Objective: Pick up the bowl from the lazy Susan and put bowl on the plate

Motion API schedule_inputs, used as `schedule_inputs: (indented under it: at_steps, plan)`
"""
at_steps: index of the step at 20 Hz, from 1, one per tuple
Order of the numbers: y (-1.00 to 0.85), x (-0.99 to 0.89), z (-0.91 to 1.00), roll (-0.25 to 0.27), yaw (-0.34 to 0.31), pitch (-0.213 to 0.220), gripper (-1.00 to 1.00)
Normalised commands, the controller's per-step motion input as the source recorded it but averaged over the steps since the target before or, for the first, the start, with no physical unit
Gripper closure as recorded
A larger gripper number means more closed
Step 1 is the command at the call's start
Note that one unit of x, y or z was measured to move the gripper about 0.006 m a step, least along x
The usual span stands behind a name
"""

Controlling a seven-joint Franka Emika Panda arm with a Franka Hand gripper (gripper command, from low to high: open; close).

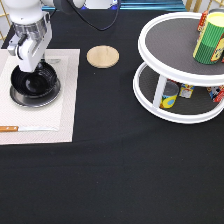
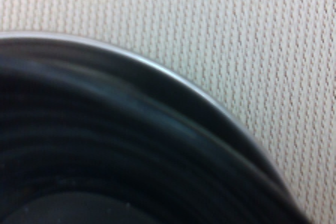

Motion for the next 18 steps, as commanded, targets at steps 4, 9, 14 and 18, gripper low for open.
schedule_inputs:
  at_steps: [4,9,14,18]
  plan:
    - [0.02,0.32,-0.07,0.005,0.01,0.136,1.0]
    - [0.08,0.21,0.11,0.002,0.031,0.111,-1.0]
    - [0.18,0.28,0.56,0.0,0.1,0.16,-1.0]
    - [0.16,0.32,0.74,0.004,0.136,0.179,-1.0]
